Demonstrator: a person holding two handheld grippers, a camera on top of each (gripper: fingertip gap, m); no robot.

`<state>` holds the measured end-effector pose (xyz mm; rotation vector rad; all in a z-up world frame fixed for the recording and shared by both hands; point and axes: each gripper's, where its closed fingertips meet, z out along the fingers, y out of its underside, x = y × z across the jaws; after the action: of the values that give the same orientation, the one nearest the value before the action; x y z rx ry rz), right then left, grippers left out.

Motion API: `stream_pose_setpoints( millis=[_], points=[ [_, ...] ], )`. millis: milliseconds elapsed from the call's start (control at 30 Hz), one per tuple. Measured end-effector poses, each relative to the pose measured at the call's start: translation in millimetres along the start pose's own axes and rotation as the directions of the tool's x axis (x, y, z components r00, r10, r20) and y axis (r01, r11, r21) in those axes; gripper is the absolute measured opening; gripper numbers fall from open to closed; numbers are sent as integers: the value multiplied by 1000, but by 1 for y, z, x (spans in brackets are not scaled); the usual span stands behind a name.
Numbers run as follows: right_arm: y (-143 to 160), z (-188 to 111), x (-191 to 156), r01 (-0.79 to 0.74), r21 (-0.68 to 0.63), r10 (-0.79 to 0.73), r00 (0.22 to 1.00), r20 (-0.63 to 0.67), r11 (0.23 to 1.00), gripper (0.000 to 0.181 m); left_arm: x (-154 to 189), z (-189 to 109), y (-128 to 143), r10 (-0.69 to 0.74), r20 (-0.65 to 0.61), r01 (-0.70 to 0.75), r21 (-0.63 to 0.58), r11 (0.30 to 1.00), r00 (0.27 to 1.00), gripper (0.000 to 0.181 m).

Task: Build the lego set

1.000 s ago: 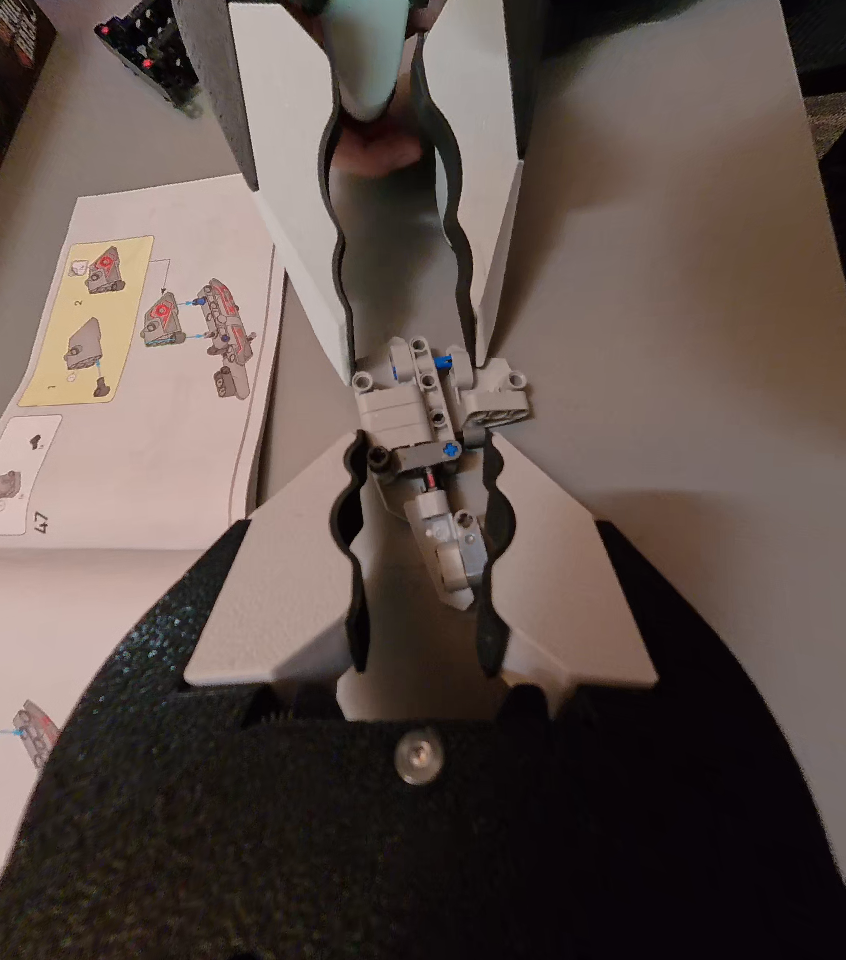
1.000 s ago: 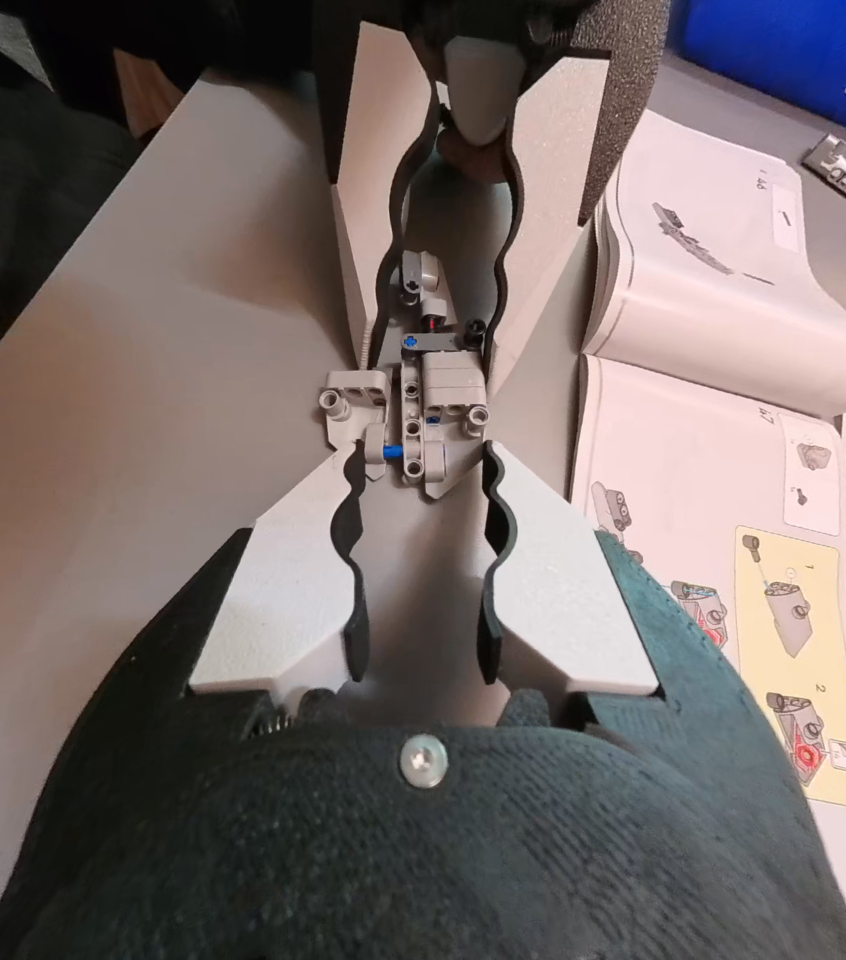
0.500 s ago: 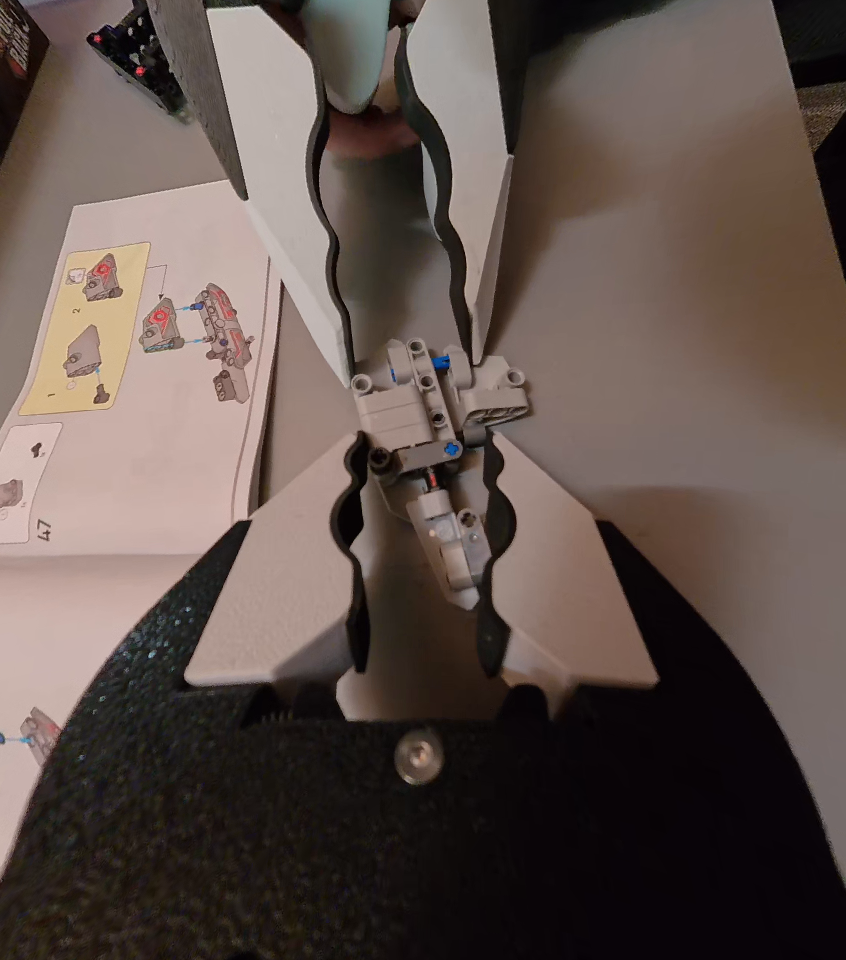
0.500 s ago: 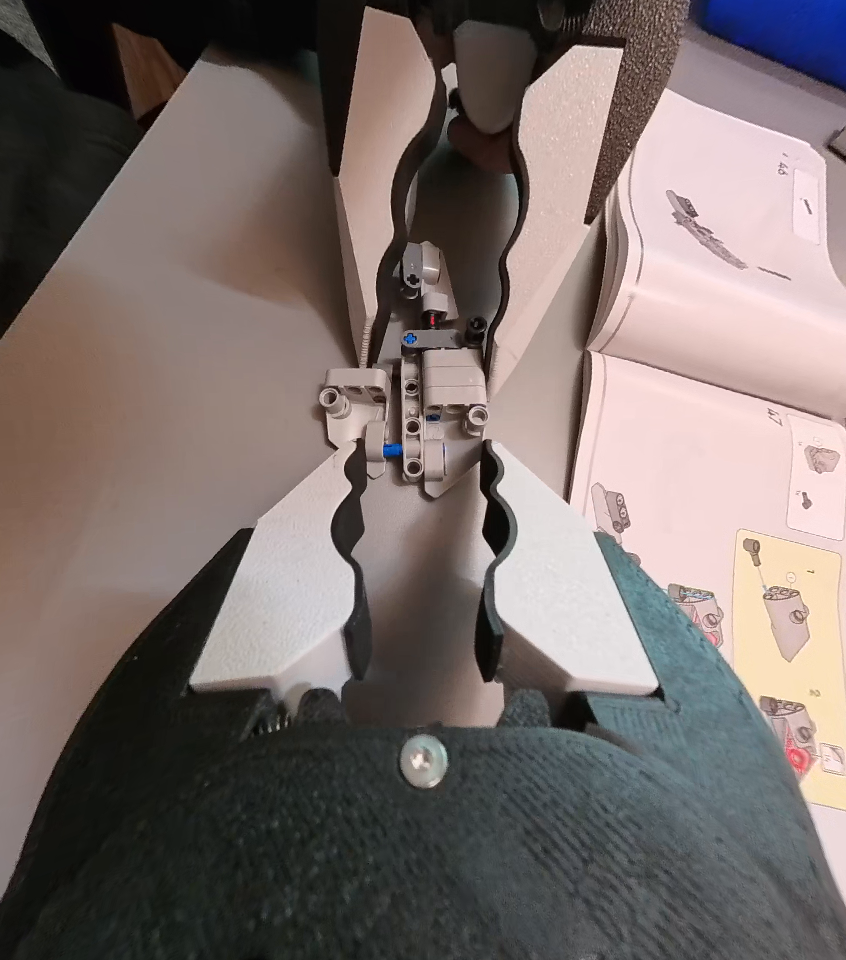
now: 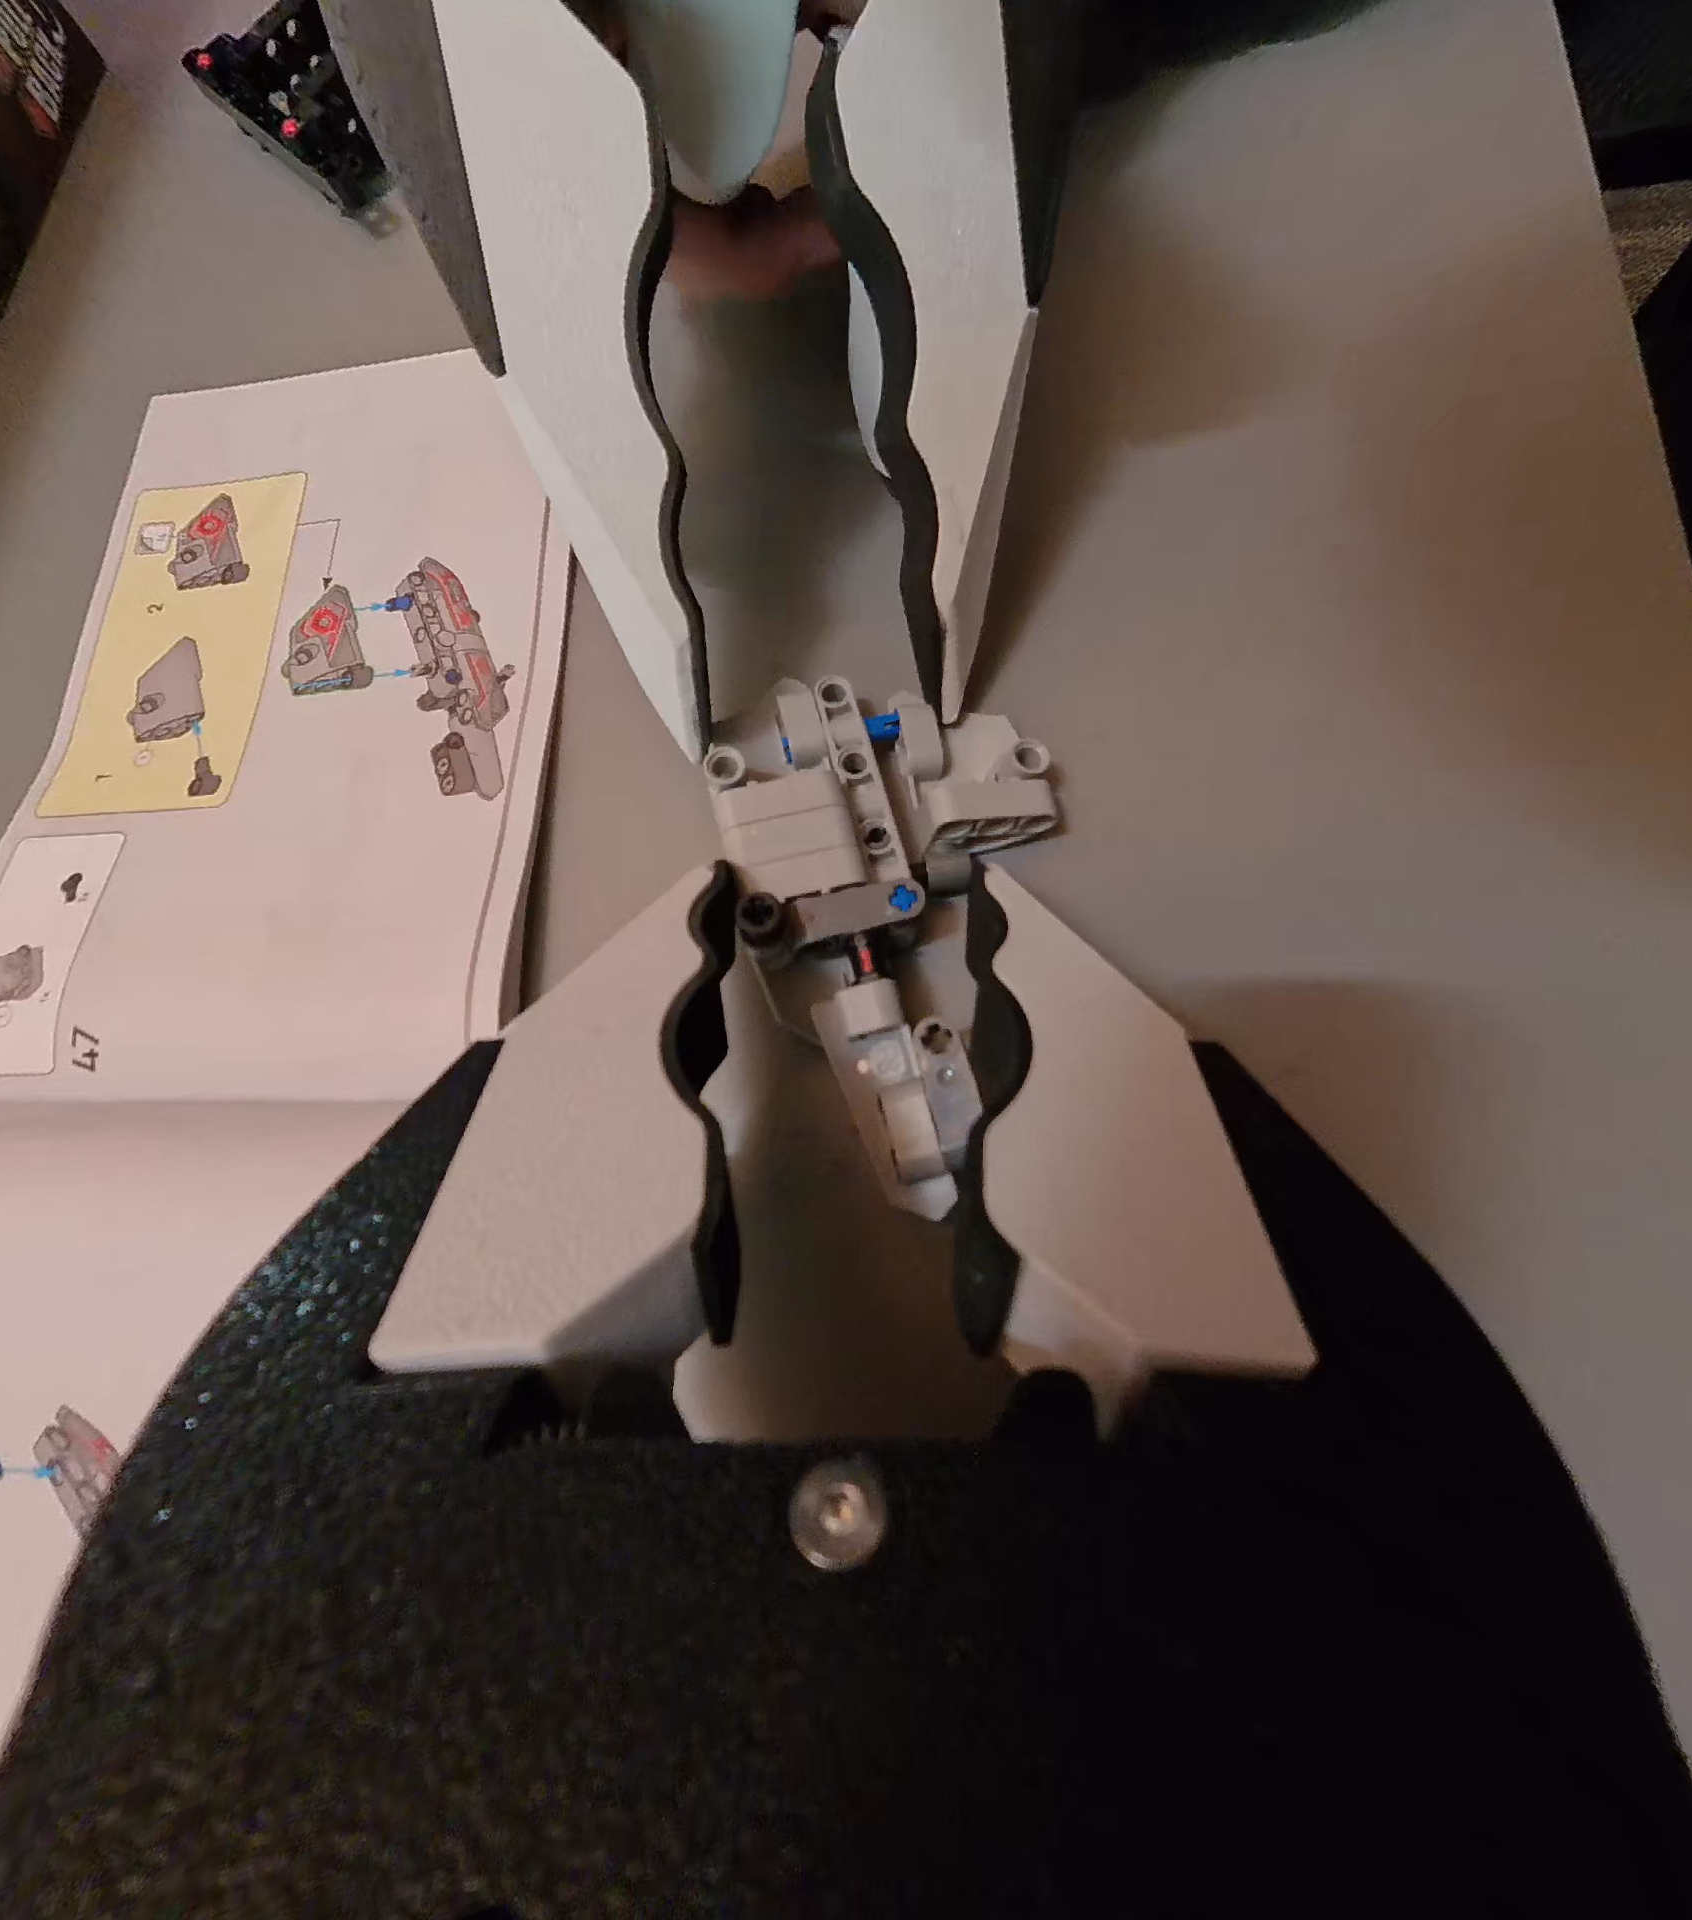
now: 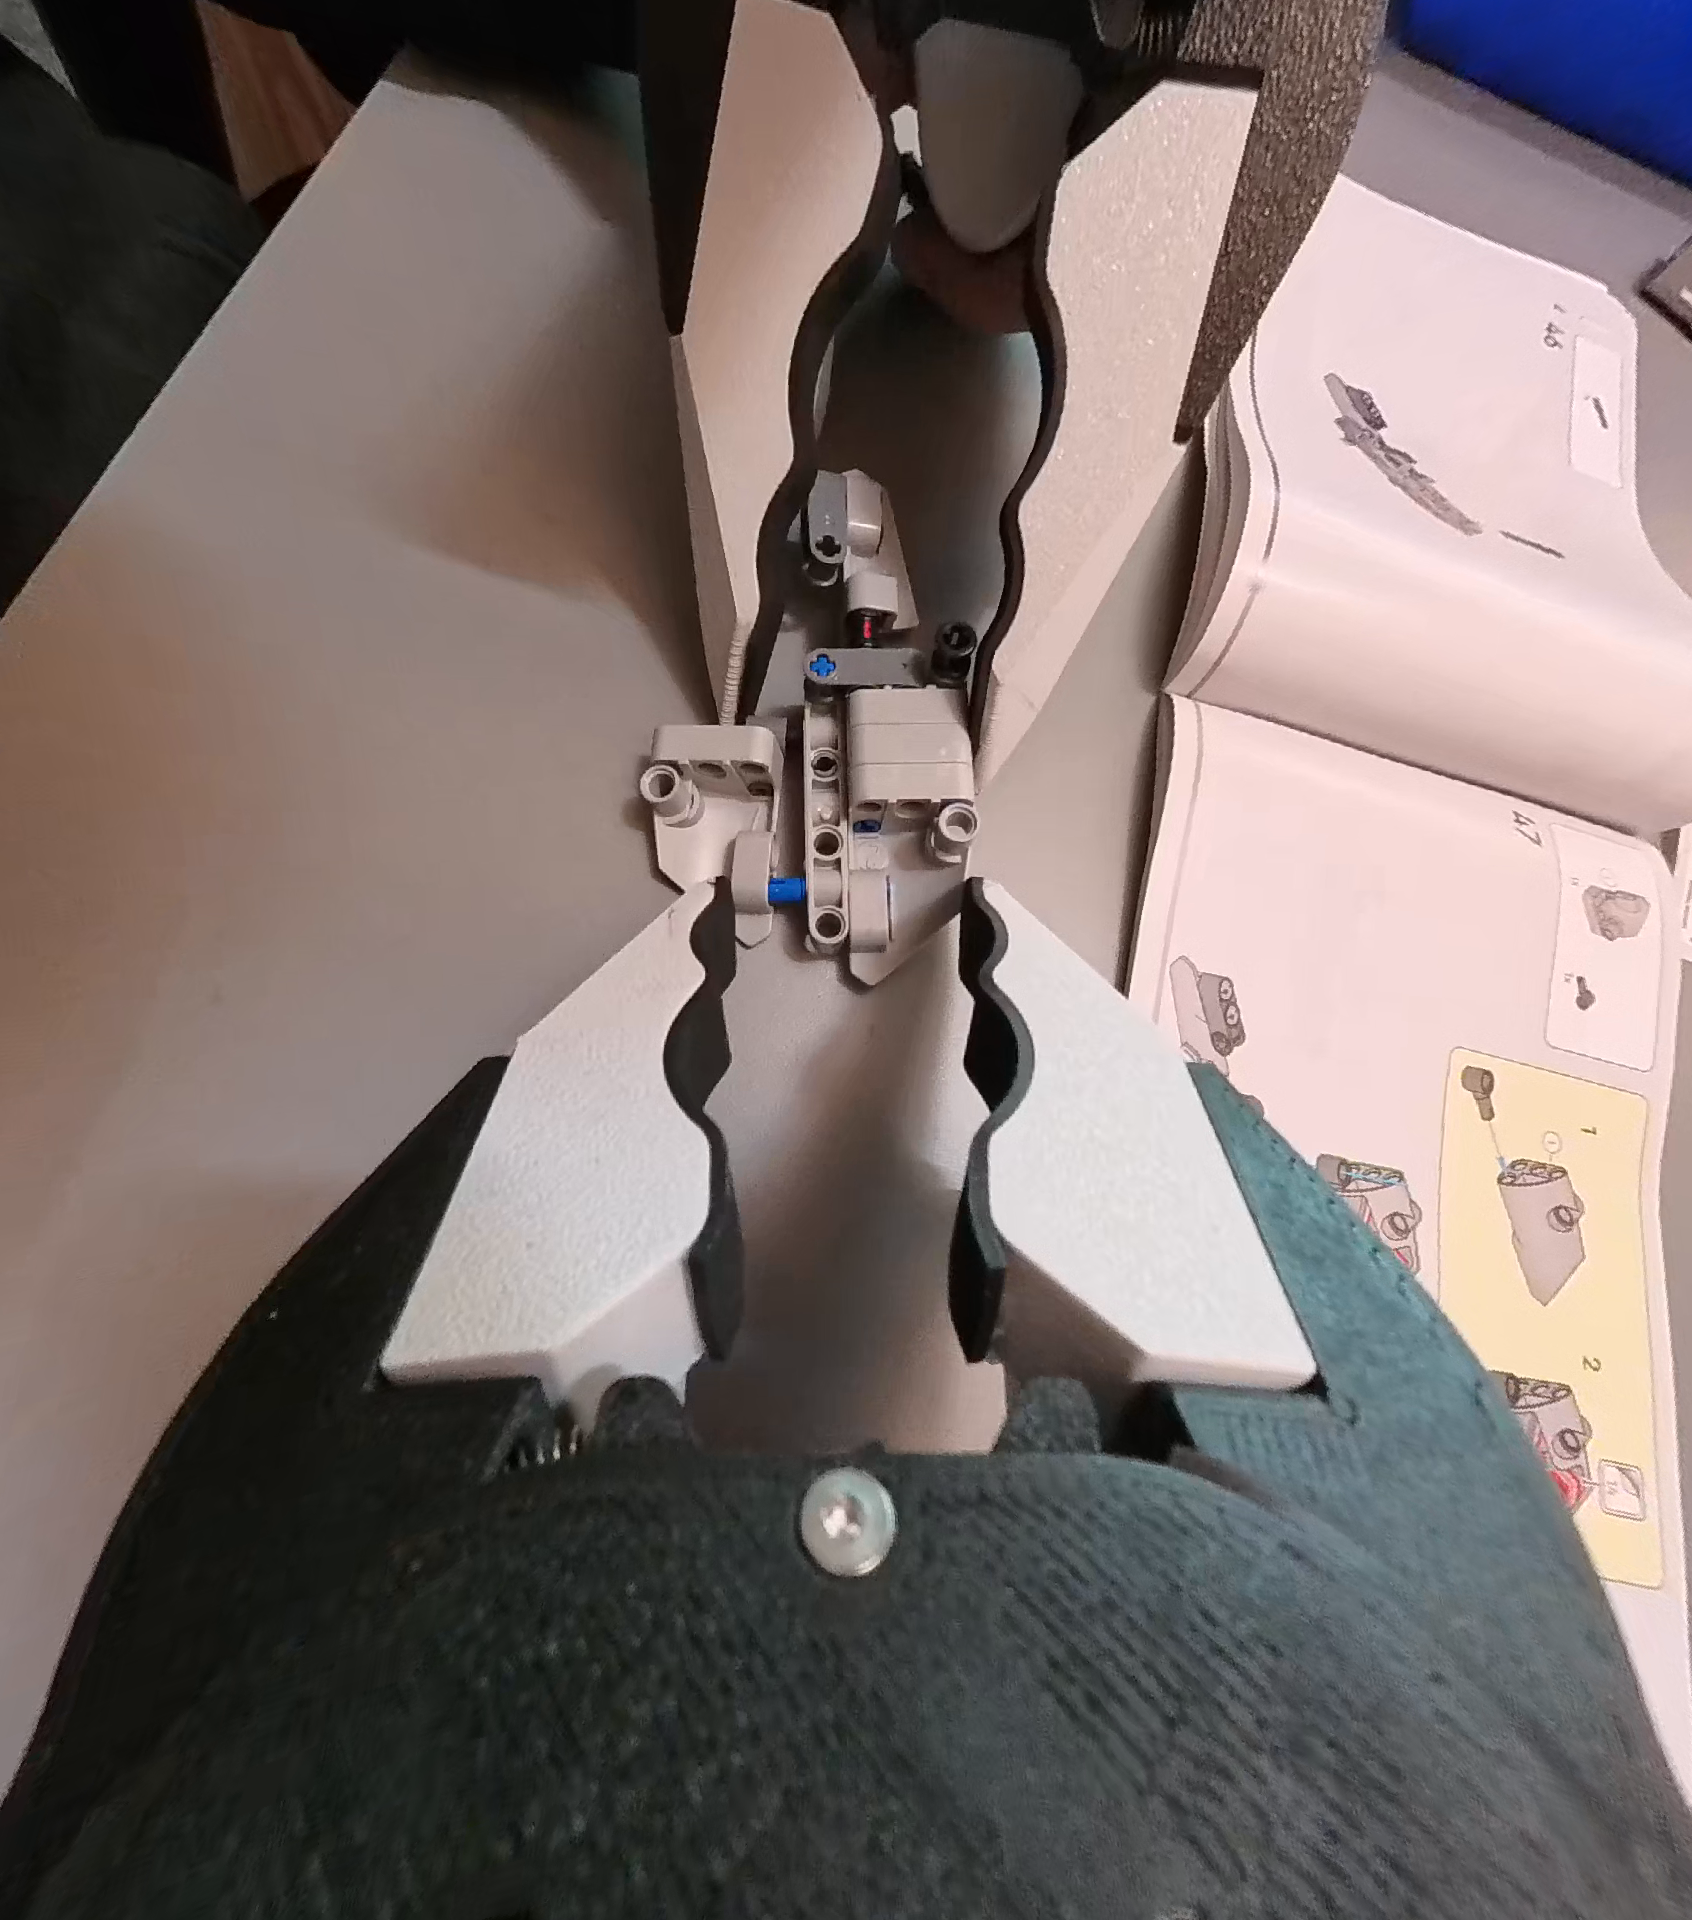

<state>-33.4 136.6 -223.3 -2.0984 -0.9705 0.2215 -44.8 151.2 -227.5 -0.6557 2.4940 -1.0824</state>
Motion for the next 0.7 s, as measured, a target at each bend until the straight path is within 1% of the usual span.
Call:
stream_pose_setpoints(
  millis=[200,267,333,367,433,533,700],
  points=[
    [0,0,0,-19,-1,19,1000,24,1000,43,0,0,0,-6,-2,6,-3,1000,1000,43],
    [-3,-1,2,-34,23,34,999,3,999,43,-3,0,1,-29,5,29,-6,1000,1000,42],
    [-10,-3,4,-41,82,45,998,-40,996,44,-4,0,2,-28,14,28,-6,1000,1000,42],
    [-11,-2,3,-52,83,55,998,-40,995,46,-4,0,1,-25,16,25,-6,1000,1000,42],
    [-3,2,2,-27,13,28,998,-64,1000,48,-3,0,1,-16,19,16,-4,1000,1000,42],
    [-6,3,4,-11,-2,10,997,-76,1000,44,-2,0,1,-14,16,14,-4,1000,1000,43],
    [-6,5,4,-9,-29,6,997,-77,1000,44,-2,0,1,-11,18,11,-3,1000,1000,42]
  ],
)
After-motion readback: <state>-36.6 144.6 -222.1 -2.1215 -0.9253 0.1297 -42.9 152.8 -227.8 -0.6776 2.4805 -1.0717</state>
